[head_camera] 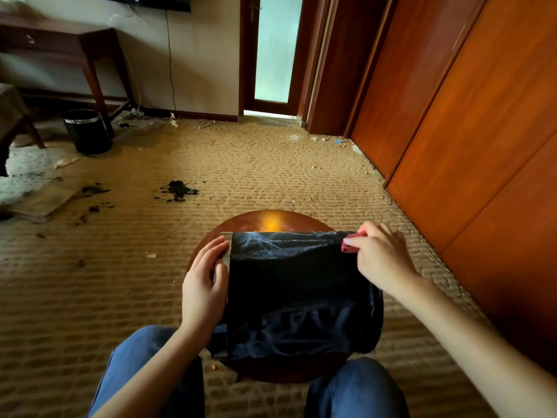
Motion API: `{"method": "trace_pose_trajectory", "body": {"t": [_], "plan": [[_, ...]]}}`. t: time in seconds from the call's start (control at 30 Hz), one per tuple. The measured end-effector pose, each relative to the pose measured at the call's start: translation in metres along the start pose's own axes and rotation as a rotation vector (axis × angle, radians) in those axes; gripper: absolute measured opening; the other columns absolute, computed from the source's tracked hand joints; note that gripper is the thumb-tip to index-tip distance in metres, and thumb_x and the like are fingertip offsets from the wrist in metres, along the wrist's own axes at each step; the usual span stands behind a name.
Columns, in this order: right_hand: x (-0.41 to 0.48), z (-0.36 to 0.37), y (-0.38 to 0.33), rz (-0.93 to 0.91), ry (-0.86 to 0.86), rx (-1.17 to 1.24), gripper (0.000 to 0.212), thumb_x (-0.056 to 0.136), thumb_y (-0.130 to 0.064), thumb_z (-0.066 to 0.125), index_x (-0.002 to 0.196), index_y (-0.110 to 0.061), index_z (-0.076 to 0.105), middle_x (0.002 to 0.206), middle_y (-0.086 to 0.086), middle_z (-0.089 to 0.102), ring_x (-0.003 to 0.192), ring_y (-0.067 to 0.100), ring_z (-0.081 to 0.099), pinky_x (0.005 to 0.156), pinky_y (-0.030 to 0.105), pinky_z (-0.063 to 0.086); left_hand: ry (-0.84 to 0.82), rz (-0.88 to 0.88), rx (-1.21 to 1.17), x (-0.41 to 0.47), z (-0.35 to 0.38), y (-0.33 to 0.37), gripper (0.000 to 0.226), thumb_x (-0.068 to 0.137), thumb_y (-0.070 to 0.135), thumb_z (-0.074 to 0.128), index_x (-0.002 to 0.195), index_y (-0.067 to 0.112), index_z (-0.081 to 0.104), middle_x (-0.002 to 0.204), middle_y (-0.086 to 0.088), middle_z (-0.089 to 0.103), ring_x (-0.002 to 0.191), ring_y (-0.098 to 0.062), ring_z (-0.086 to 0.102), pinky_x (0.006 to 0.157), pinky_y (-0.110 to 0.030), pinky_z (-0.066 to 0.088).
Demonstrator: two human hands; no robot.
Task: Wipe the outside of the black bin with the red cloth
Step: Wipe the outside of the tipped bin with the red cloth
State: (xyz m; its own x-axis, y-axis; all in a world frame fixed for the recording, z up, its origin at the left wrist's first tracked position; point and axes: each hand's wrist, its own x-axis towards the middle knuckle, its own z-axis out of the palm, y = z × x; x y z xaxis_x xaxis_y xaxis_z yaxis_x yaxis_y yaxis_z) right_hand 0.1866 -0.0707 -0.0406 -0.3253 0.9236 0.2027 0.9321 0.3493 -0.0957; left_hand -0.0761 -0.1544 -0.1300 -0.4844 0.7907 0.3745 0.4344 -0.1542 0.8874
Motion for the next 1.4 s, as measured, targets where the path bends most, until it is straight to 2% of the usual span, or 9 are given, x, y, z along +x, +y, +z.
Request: {"method": "trace_pose_trajectory", "body": {"t": [0.13,0.3,0.47,0.57,0.73,0.87,1.13,1.23,1.4], "plan": [[-0.023,0.02,-0.078,-0.272,0.174,0.126,0.023,0.072,-0.005,0.057,0.078,-0.02,0.074,0.079,0.004,0.059,0.074,0.031,0.057,0.062,0.036,0.043,0.002,-0.002,0.007,0.002,0.001,-0.001,0.042,0.085,0.02,0.039,0.116,0.014,0.066,0.125,0.007,0.06,0.119,-0.002,0.051,0.103,-0.018,0.038],[-0.05,0.034,-0.131,-0.607,0.064,0.125,0.027,0.081,-0.021,0.047,0.086,-0.027,0.074,0.091,-0.001,0.057,0.082,0.023,0.05,0.066,0.033,0.034,-0.019,0.056,0.012,0.0,-0.001,-0.004,0.05,0.083,0.031,0.034,0.116,0.011,0.066,0.125,0.009,0.058,0.118,0.0,0.05,0.101,-0.008,0.035],[-0.01,0.019,-0.027,-0.168,0.143,0.136,0.042,0.078,0.0,0.049,0.092,-0.028,0.076,0.09,0.002,0.063,0.085,0.031,0.059,0.072,0.038,0.047,-0.019,-0.001,0.013,0.002,0.0,-0.002,0.043,0.085,0.02,0.039,0.119,0.013,0.065,0.129,0.006,0.059,0.122,-0.003,0.051,0.104,-0.023,0.038],[0.003,0.006,0.007,0.044,0.041,-0.01,0.042,0.086,-0.001,0.047,0.107,-0.028,0.071,0.11,0.0,0.056,0.11,0.026,0.047,0.087,0.037,0.03,-0.009,-0.015,-0.005,0.003,0.002,0.0,0.044,0.085,0.021,0.038,0.119,0.015,0.065,0.128,0.005,0.059,0.122,-0.006,0.051,0.105,-0.027,0.039],[-0.02,0.028,-0.083,-0.22,0.195,0.007,0.033,0.071,-0.015,0.041,0.077,-0.021,0.072,0.086,0.002,0.058,0.083,0.029,0.054,0.07,0.037,0.034,0.005,-0.023,-0.01,0.005,0.003,0.0,0.043,0.084,0.02,0.038,0.115,0.013,0.066,0.126,0.005,0.06,0.122,-0.007,0.052,0.106,-0.025,0.038],[-0.047,0.037,-0.146,-0.552,0.151,0.068,0.008,0.074,-0.019,0.063,0.077,-0.022,0.07,0.088,0.001,0.056,0.084,0.024,0.049,0.071,0.035,0.028,-0.017,0.034,0.0,0.0,0.0,-0.002,0.047,0.084,0.026,0.035,0.117,0.011,0.065,0.126,0.006,0.058,0.12,-0.003,0.051,0.101,-0.01,0.036],[-0.003,0.007,0.007,0.042,0.019,-0.115,0.047,0.084,-0.001,0.05,0.118,-0.031,0.066,0.118,0.0,0.054,0.112,0.027,0.043,0.088,0.041,0.028,-0.011,0.022,-0.021,-0.005,-0.001,0.0,0.043,0.086,0.019,0.038,0.12,0.016,0.064,0.128,0.01,0.057,0.122,-0.001,0.05,0.102,-0.019,0.037],[-0.012,0.02,-0.022,-0.061,0.133,-0.16,0.035,0.07,0.0,0.062,0.095,-0.021,0.074,0.1,0.005,0.059,0.094,0.032,0.052,0.079,0.042,0.035,-0.007,0.018,-0.02,-0.004,0.0,-0.002,0.044,0.085,0.018,0.037,0.12,0.015,0.064,0.128,0.009,0.057,0.122,-0.002,0.05,0.103,-0.02,0.037],[-0.045,0.036,-0.13,-0.459,0.275,-0.013,0.03,0.08,-0.018,0.039,0.083,-0.019,0.069,0.089,0.003,0.059,0.082,0.025,0.05,0.07,0.036,0.027,-0.013,0.055,0.015,-0.004,-0.001,-0.004,0.044,0.084,0.015,0.037,0.118,0.009,0.065,0.128,0.005,0.057,0.121,-0.001,0.049,0.102,-0.008,0.033]]}}
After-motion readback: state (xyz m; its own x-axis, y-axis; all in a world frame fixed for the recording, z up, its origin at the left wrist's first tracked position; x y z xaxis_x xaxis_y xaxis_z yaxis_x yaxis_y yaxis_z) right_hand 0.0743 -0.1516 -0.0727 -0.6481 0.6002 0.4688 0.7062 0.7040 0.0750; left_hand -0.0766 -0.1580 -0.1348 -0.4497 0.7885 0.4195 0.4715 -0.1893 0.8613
